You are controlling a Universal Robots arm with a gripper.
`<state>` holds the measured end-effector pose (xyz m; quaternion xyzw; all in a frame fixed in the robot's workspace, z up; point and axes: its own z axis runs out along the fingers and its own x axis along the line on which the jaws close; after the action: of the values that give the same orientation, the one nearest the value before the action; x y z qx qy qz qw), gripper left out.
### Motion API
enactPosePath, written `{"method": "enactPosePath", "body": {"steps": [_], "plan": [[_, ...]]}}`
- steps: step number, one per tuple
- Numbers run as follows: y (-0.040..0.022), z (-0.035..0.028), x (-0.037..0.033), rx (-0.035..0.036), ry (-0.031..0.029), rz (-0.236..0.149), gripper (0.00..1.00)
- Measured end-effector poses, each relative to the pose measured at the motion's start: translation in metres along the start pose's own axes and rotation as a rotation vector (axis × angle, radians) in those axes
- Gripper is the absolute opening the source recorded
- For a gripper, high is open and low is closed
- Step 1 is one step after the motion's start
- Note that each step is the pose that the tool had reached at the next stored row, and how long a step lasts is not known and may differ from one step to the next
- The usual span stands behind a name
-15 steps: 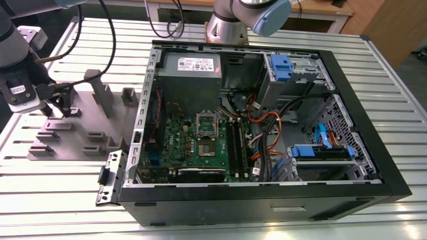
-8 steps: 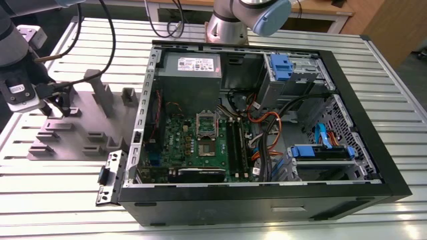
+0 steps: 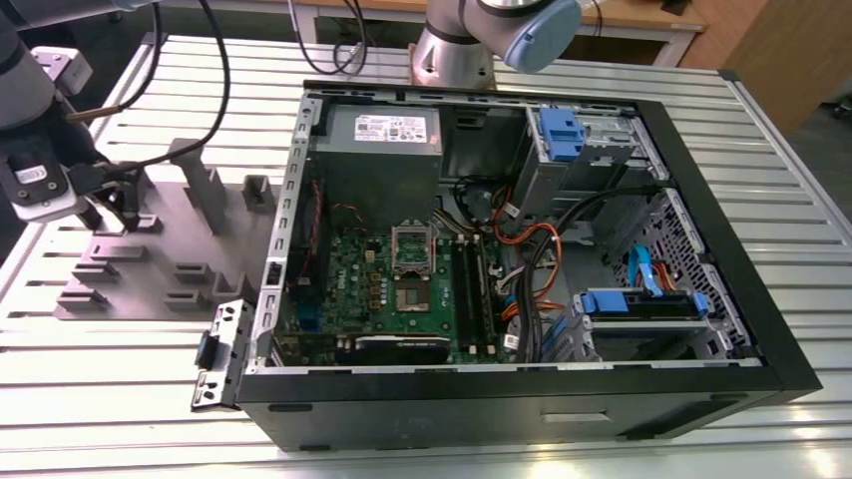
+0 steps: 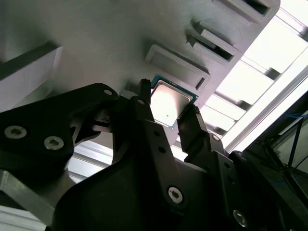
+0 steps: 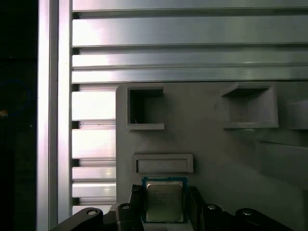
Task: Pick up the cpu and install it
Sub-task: 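Pick up the cpu and move it towards the insertion slot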
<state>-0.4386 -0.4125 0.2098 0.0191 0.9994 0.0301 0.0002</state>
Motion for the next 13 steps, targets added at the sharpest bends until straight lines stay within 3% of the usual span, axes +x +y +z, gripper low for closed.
{"method": "enactPosePath", "body": {"steps": [13], "plan": [[0.0003, -0.0054, 0.0, 0.0, -0.0001, 0.0, 0.47]]}}
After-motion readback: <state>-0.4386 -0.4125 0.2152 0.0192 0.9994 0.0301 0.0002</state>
